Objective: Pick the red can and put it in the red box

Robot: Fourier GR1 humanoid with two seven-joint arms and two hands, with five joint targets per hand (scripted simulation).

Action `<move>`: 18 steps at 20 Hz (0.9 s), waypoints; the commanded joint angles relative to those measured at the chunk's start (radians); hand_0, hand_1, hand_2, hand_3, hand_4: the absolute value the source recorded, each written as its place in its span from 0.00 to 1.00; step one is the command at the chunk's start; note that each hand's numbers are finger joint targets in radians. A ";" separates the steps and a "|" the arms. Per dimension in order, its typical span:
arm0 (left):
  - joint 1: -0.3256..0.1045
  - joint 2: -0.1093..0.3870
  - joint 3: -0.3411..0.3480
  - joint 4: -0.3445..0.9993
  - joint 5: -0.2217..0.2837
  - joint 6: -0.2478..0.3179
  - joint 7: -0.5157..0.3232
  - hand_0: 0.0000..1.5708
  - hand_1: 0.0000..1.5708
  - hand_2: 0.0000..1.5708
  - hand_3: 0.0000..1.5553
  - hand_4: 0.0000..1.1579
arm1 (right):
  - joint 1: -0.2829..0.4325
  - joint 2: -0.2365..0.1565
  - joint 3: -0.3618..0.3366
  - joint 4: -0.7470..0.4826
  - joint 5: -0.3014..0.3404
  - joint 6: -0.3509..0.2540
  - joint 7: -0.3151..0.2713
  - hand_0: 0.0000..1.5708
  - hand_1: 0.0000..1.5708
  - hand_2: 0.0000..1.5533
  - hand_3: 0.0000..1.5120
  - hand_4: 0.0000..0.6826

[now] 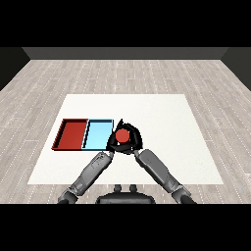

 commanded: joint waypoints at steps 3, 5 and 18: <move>-0.072 -0.025 -0.034 0.070 0.001 0.080 0.003 0.58 0.58 0.61 0.44 0.65 | -0.071 0.017 0.026 0.124 -0.108 0.017 -0.098 0.97 0.97 0.95 0.93 0.77; -0.025 -0.024 -0.028 -0.050 -0.045 0.086 0.125 0.99 0.99 0.94 0.89 0.75 | -0.017 0.016 0.001 0.024 -0.042 0.031 -0.039 0.96 0.96 0.94 0.93 0.77; -0.073 -0.024 -0.083 0.032 0.017 0.195 0.055 1.00 1.00 0.95 0.89 0.75 | -0.009 0.016 -0.018 0.016 -0.017 0.064 -0.051 0.97 0.97 0.94 0.92 0.79</move>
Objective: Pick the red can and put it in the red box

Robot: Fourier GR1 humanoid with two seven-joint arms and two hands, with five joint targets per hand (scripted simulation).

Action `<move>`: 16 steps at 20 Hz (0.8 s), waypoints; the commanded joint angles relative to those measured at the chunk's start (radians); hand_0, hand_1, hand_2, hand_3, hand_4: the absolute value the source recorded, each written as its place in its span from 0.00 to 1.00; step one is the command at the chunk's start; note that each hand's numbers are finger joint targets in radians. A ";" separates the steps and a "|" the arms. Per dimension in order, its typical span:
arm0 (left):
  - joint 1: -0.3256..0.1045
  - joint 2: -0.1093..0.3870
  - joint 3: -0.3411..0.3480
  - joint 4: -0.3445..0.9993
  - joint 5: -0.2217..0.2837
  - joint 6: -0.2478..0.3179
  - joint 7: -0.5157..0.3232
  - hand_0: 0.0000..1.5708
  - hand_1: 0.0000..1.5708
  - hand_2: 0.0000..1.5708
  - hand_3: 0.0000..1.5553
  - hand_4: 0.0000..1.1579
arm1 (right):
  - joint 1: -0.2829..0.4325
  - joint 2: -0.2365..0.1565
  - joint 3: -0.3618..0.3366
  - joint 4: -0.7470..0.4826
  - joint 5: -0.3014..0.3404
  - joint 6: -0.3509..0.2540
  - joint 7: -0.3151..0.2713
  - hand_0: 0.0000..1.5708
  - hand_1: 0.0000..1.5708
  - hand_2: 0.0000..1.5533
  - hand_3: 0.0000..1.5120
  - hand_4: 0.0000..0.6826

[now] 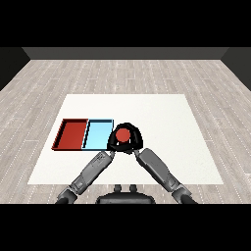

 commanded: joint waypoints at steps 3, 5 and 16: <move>0.033 -0.039 -0.031 -0.012 0.014 0.023 -0.027 1.00 1.00 0.97 0.92 0.75 | 0.054 0.006 -0.033 -0.041 0.032 0.065 -0.002 0.97 0.97 0.94 0.92 0.80; 0.024 -0.039 -0.070 -0.049 0.002 0.074 0.016 1.00 1.00 0.97 0.92 0.78 | 0.030 0.021 -0.010 -0.074 0.036 0.000 0.017 0.96 0.96 0.94 0.92 0.80; -0.032 -0.040 -0.059 -0.023 0.018 0.075 0.011 1.00 1.00 1.00 0.96 0.98 | 0.005 0.022 -0.001 -0.079 0.011 0.035 0.033 0.00 0.00 0.00 0.00 0.00</move>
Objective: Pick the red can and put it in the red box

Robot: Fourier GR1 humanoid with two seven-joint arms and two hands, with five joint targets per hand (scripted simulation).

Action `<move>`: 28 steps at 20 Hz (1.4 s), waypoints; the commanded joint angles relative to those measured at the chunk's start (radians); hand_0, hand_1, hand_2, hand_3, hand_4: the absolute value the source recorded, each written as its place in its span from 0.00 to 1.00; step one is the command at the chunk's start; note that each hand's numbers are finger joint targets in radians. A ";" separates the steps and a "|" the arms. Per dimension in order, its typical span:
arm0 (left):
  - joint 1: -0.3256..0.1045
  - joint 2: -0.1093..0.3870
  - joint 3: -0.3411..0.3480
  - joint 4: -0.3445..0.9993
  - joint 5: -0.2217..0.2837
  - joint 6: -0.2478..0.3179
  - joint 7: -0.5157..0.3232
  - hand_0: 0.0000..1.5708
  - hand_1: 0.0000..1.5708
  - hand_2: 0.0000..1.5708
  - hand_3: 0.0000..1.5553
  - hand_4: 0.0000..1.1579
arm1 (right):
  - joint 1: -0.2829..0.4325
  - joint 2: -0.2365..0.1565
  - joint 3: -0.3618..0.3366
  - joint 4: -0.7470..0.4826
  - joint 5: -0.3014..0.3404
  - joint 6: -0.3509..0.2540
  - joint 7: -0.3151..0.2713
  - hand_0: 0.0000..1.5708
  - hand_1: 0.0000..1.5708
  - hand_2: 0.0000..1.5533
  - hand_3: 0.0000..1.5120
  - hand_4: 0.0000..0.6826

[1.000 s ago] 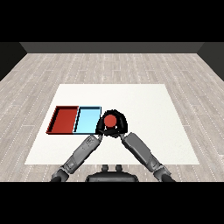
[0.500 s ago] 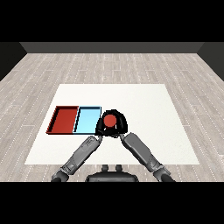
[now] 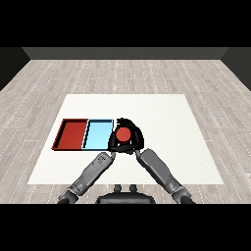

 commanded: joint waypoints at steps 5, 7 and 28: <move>0.027 -0.022 0.049 0.103 0.007 -0.062 -0.137 1.00 1.00 1.00 0.95 0.99 | 0.076 0.006 -0.011 -0.018 0.085 0.025 -0.048 0.00 0.00 0.00 0.00 0.00; 0.002 -0.022 0.008 0.012 -0.042 -0.007 0.004 1.00 1.00 1.00 0.95 1.00 | 0.060 -0.022 -0.047 -0.056 0.101 0.049 0.020 0.00 0.00 0.00 0.00 0.00; 0.060 0.113 0.181 -0.134 -0.114 -0.068 0.091 1.00 1.00 1.00 0.94 0.97 | 0.209 -0.190 -0.440 -0.336 0.009 0.137 0.093 0.00 0.00 0.00 0.00 0.00</move>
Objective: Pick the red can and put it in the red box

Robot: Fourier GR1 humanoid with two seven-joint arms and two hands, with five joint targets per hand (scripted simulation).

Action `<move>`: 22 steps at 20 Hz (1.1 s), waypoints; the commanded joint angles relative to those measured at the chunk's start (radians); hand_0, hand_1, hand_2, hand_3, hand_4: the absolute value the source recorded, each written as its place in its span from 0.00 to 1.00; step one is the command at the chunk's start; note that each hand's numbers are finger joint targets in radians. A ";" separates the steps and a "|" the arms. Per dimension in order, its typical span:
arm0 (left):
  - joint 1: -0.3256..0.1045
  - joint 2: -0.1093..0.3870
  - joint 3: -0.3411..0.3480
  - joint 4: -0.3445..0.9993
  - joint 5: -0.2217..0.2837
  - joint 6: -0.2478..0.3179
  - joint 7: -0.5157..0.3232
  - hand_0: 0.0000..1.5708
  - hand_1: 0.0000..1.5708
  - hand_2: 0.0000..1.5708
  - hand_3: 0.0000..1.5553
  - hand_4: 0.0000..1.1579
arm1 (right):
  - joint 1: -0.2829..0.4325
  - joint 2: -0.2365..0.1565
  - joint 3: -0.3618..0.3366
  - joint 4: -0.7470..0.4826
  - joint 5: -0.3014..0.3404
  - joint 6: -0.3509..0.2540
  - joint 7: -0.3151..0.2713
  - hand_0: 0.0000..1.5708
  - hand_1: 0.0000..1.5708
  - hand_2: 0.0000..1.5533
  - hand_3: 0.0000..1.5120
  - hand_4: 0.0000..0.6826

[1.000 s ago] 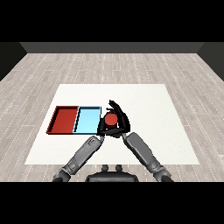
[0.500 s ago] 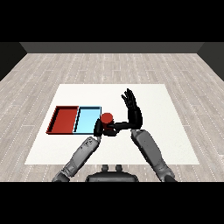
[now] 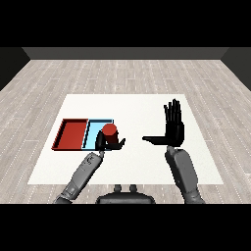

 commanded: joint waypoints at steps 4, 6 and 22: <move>0.002 0.153 0.107 -0.074 -0.038 -0.032 0.074 1.00 1.00 0.99 0.94 0.96 | 0.191 -0.077 -0.121 0.043 -0.077 0.141 -0.102 0.00 0.00 0.00 0.00 0.00; -0.025 0.160 0.101 -0.116 -0.092 -0.001 0.129 1.00 1.00 0.99 0.92 0.96 | 0.172 -0.071 -0.112 0.100 -0.032 0.118 -0.092 0.00 0.00 0.00 0.00 0.00; -0.219 0.370 0.370 0.496 -0.125 -0.147 0.119 1.00 1.00 0.99 0.94 0.95 | 0.299 -0.013 -0.091 0.251 0.032 0.157 -0.222 0.00 0.00 0.00 0.00 0.00</move>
